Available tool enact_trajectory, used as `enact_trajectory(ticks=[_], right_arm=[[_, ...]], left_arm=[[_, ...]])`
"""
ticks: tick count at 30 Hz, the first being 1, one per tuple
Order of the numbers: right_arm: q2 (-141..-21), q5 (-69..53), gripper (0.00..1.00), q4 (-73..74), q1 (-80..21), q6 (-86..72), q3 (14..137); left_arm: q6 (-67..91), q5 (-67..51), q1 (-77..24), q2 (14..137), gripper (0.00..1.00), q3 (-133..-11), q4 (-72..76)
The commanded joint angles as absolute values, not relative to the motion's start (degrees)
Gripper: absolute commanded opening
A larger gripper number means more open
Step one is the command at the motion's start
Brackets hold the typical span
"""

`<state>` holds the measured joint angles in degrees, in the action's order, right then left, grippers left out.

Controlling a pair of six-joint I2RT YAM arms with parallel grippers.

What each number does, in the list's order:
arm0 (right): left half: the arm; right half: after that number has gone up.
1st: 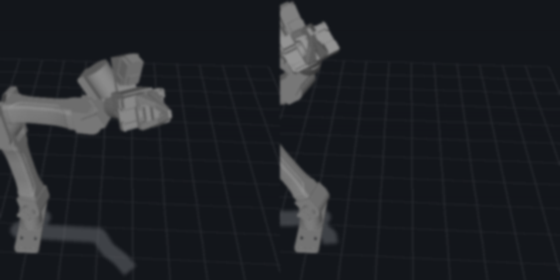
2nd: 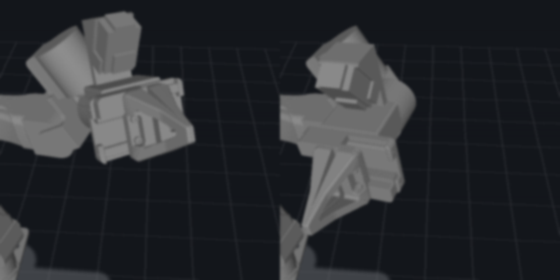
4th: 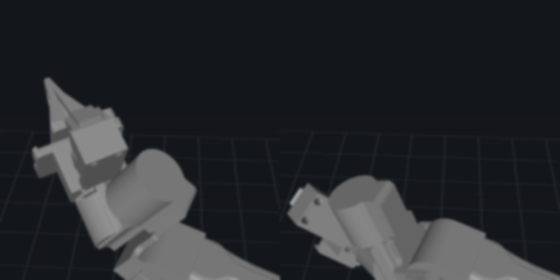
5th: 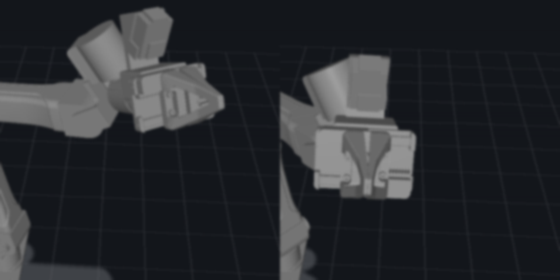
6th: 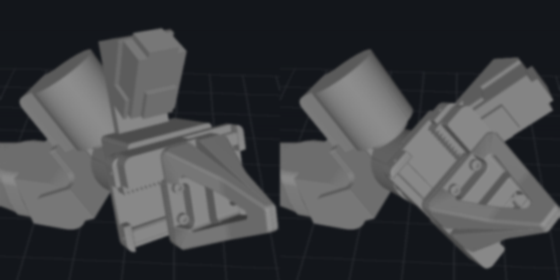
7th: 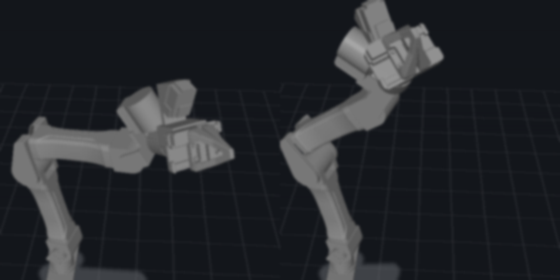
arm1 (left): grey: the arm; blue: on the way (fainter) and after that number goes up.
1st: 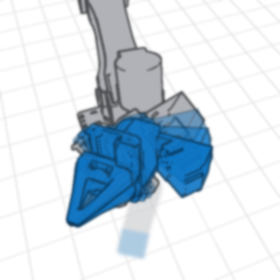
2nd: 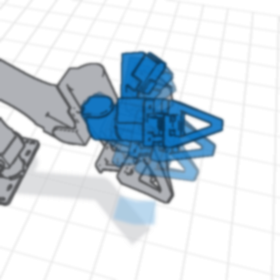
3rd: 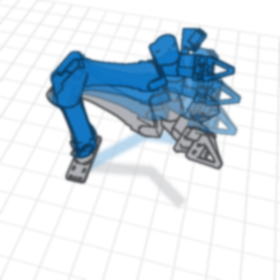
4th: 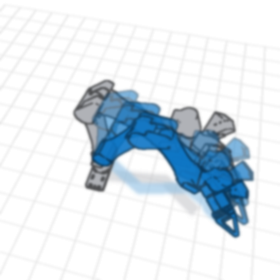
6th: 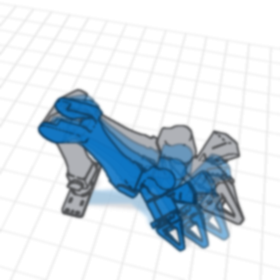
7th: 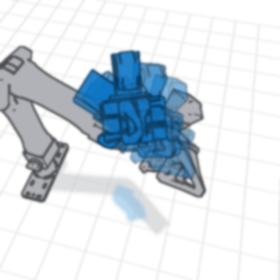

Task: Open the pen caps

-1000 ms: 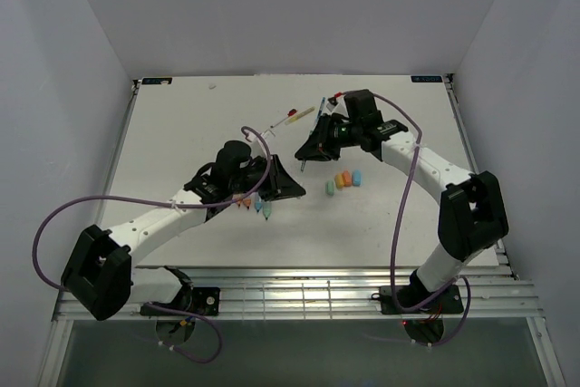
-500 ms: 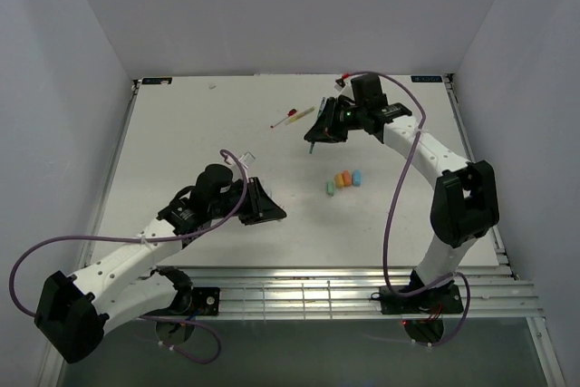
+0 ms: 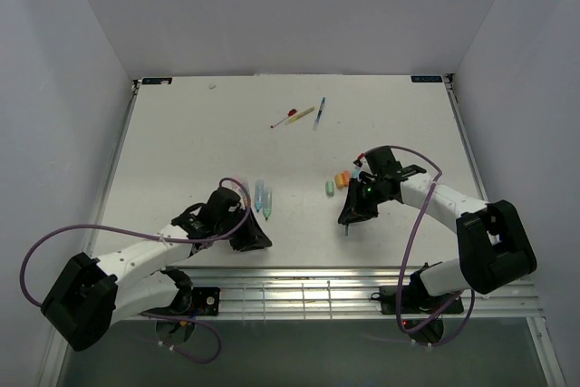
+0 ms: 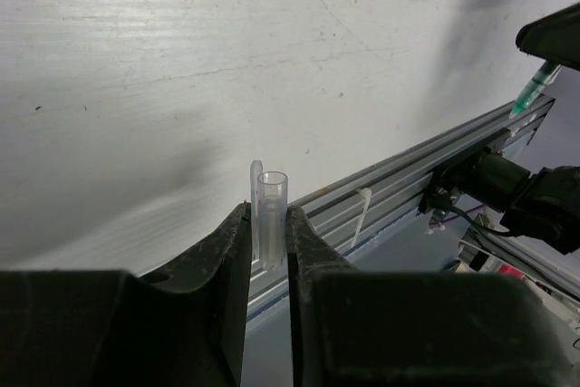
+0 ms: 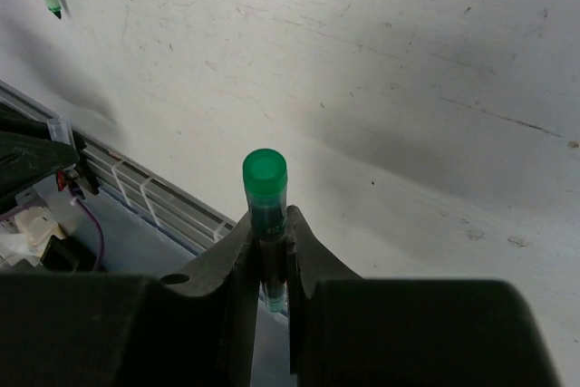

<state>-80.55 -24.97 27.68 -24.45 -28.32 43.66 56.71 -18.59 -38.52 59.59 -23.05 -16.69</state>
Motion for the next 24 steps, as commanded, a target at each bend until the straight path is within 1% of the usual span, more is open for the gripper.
enact_trajectory(ticks=[1, 10, 15, 20, 24], right_arm=[[-79.36, -25.23, 0.08, 24.52, -25.75, -27.51, 42.54], [-80.86, -25.23, 0.08, 22.50, -26.28, -27.95, 40.52], [-81.30, -24.70, 0.08, 23.38, -26.54, -27.42, 42.27], [-83.05, -24.17, 0.08, 23.55, -26.81, -26.98, 43.68], [-83.93, -23.21, 0.08, 25.22, -26.89, -26.28, 48.33]], left_arm=[[57.57, -17.50, -39.20, 62.22, 0.00, -24.87, -12.74], [58.97, -14.41, -40.34, 66.18, 0.00, -26.81, -11.08], [57.83, -15.73, -41.48, 65.92, 0.00, -27.95, -10.19], [58.71, -15.47, -41.57, 65.92, 0.00, -26.46, -10.20], [57.05, -13.46, -41.75, 64.16, 0.00, -29.43, -10.20]])
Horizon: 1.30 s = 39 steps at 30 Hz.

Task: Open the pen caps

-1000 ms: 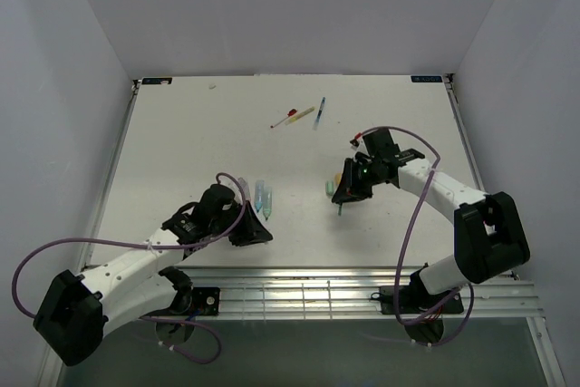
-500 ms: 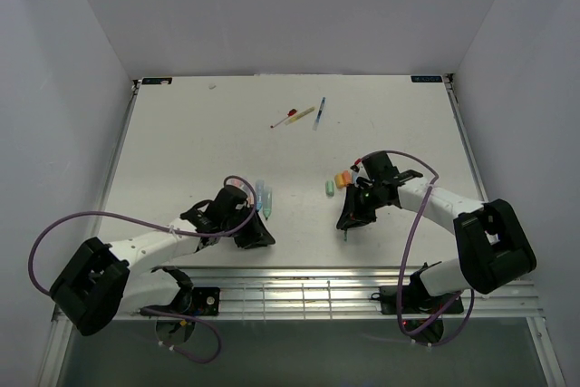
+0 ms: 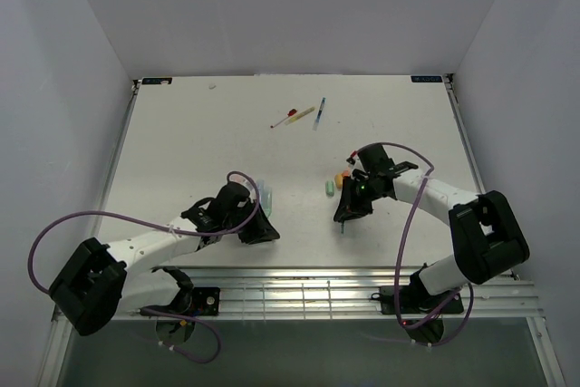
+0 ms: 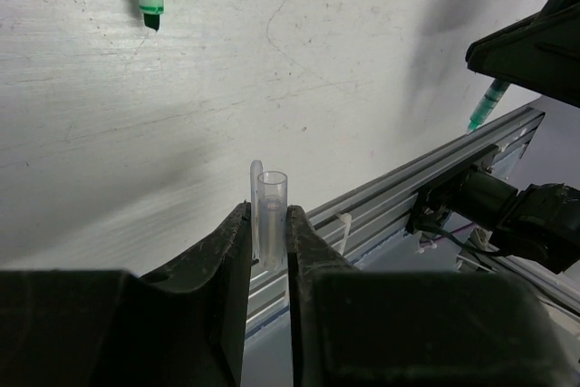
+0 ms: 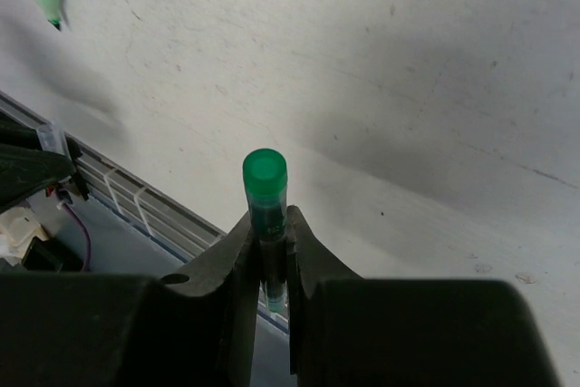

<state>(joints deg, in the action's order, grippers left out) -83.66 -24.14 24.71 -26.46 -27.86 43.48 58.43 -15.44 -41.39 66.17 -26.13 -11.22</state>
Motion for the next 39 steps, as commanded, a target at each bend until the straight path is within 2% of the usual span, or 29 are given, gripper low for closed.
enact_trajectory(ticks=[1, 7, 12, 18, 21, 26, 33, 37, 39], right_arm=[[-84.46, -22.59, 0.08, 25.75, -26.81, -25.76, 51.47], [-91.92, -19.96, 0.08, 29.62, -26.81, -24.08, 65.97], [-102.11, -15.84, 0.08, 29.44, -26.72, -22.06, 78.29], [-115.21, -11.43, 0.08, 32.69, -26.46, -18.73, 94.45], [-120.31, -11.16, 0.08, 32.61, -25.93, -18.46, 98.77], [-124.71, -10.72, 0.08, 31.21, -25.84, -18.98, 99.84], [-126.74, -9.41, 0.08, 30.50, -25.93, -19.07, 99.67], [-126.65, -8.88, 0.09, 30.15, -26.28, -19.95, 98.44], [-127.00, -8.96, 0.14, 30.15, -26.37, -20.13, 98.35]], left_arm=[[56.35, -12.93, -41.75, 64.60, 0.00, -30.75, -10.46], [48.69, -12.99, -40.52, 79.70, 0.00, -48.14, -15.47], [44.92, -13.80, -34.64, 89.89, 0.00, -61.57, -14.59], [37.89, -15.91, -27.34, 101.77, 0.05, -70.83, -12.75], [34.30, -16.96, -25.14, 105.63, 0.08, -73.82, -11.52], [29.89, -15.82, -23.65, 111.35, 0.08, -77.86, -12.13], [30.23, -15.82, -23.55, 114.17, 0.08, -77.35, -12.22], [30.67, -16.08, -23.55, 113.29, 0.12, -75.15, -11.87], [30.59, -16.35, -23.55, 112.85, 0.16, -74.36, -11.87]])
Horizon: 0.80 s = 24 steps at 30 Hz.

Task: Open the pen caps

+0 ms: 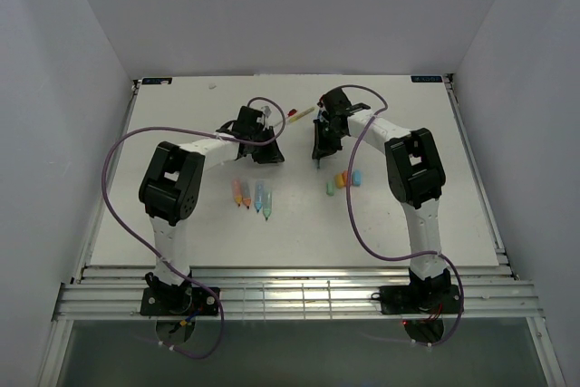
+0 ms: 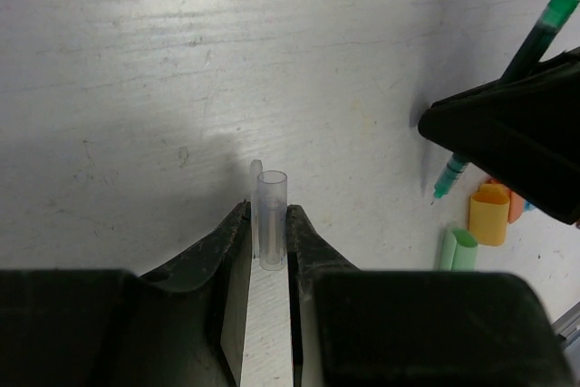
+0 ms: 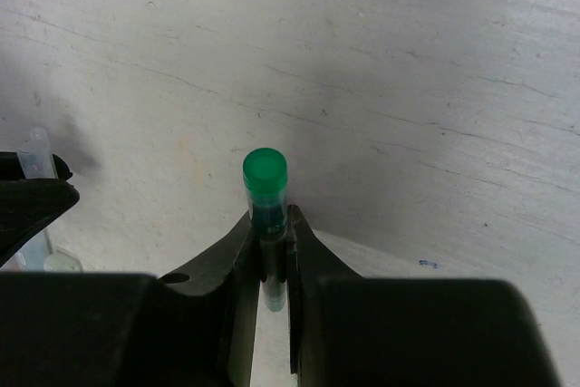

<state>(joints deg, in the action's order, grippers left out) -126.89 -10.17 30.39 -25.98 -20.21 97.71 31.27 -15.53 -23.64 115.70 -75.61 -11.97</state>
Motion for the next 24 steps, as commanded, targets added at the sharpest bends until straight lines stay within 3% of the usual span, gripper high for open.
enact_trajectory(ticks=[1, 7, 14, 24], right_arm=[[-127.00, -9.05, 0.16, 30.15, -26.45, -20.21, 98.26], [-126.21, -9.14, 0.23, 30.06, -26.63, -20.30, 97.39], [-124.89, -10.46, 0.36, 29.27, -26.72, -20.30, 96.15], [-121.73, -10.55, 0.46, 31.29, -26.63, -19.60, 98.43]], left_arm=[[30.59, -16.43, -23.55, 112.50, 0.18, -73.49, -11.87], [30.24, -16.44, -23.55, 109.78, 0.22, -69.71, -11.87], [28.48, -15.73, -23.55, 108.90, 0.40, -69.34, -12.92], [25.40, -14.07, -23.55, 107.32, 0.48, -72.94, -16.96]])
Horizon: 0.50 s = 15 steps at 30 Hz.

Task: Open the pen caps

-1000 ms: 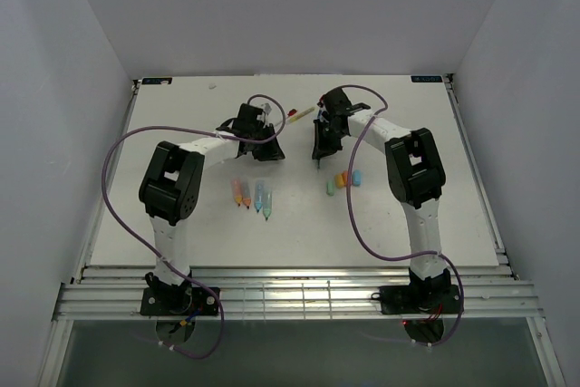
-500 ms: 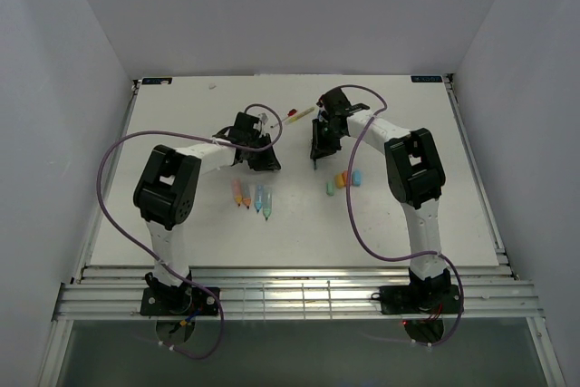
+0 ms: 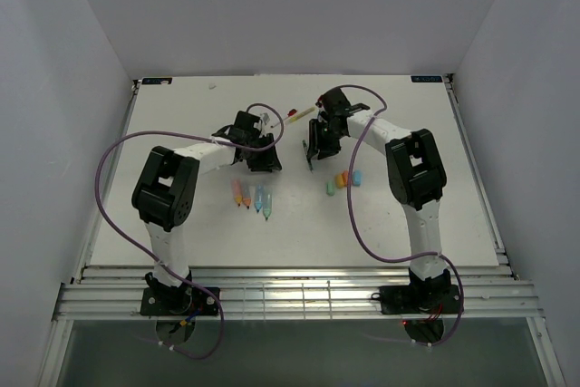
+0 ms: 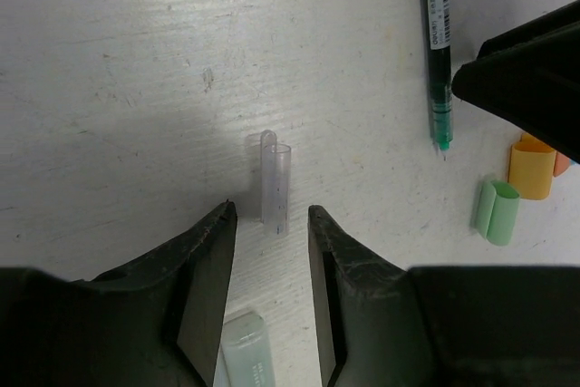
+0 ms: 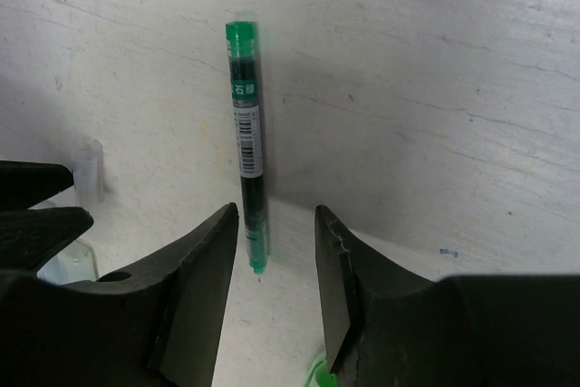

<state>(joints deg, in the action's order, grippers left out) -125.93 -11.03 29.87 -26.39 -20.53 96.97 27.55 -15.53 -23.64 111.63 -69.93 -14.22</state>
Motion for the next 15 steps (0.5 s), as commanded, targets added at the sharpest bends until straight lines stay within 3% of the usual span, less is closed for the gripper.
enact_trajectory(ticks=[1, 15], right_arm=[[-120.86, -10.37, 0.46, 31.99, -26.63, -19.25, 98.87], [-105.84, -8.18, 0.50, 36.64, -24.43, -17.93, 96.42]], left_arm=[[25.23, -13.71, -23.55, 107.23, 0.48, -73.73, -17.40], [24.08, -9.58, -23.73, 112.41, 0.56, -91.05, -16.53]])
